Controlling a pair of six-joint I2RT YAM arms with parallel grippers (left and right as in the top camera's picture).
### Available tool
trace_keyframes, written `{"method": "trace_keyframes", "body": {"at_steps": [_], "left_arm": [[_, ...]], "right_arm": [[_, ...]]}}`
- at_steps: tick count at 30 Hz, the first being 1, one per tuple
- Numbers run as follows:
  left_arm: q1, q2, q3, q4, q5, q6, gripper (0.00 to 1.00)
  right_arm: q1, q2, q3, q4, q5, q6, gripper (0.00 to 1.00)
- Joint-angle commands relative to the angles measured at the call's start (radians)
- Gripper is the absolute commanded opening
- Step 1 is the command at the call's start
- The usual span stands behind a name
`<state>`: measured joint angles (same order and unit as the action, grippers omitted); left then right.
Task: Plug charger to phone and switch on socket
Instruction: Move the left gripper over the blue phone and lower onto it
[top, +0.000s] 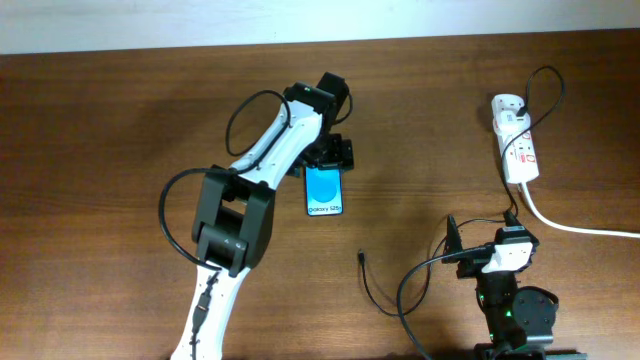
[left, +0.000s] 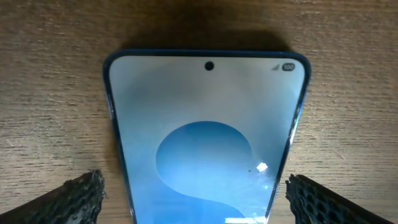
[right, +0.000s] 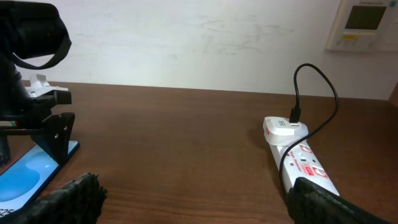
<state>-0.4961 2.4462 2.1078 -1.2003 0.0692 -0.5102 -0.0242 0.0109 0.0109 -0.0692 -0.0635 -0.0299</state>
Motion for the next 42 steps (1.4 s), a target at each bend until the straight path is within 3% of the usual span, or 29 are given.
{"method": "trace_keyframes", "body": {"at_steps": [1,26,36,42], "left_arm": [[-0.017,0.042,0.014,-0.008,-0.019,-0.013,0.99],[-0.023,0.067,0.013,-0.066,-0.077,-0.013,0.99],[-0.023,0.067,0.013,-0.069,-0.077,-0.013,0.85],[-0.023,0.067,0.014,-0.069,-0.077,-0.013,0.84]], "right_arm": [[0.006,-0.008,-0.005,-0.006,0.008,0.004,0.98],[0.006,-0.007,-0.005,-0.006,0.008,0.004,0.99],[0.006,-0.007,-0.005,-0.006,0.008,0.004,0.98],[0.006,-0.007,-0.005,-0.006,0.008,0.004,0.98]]}}
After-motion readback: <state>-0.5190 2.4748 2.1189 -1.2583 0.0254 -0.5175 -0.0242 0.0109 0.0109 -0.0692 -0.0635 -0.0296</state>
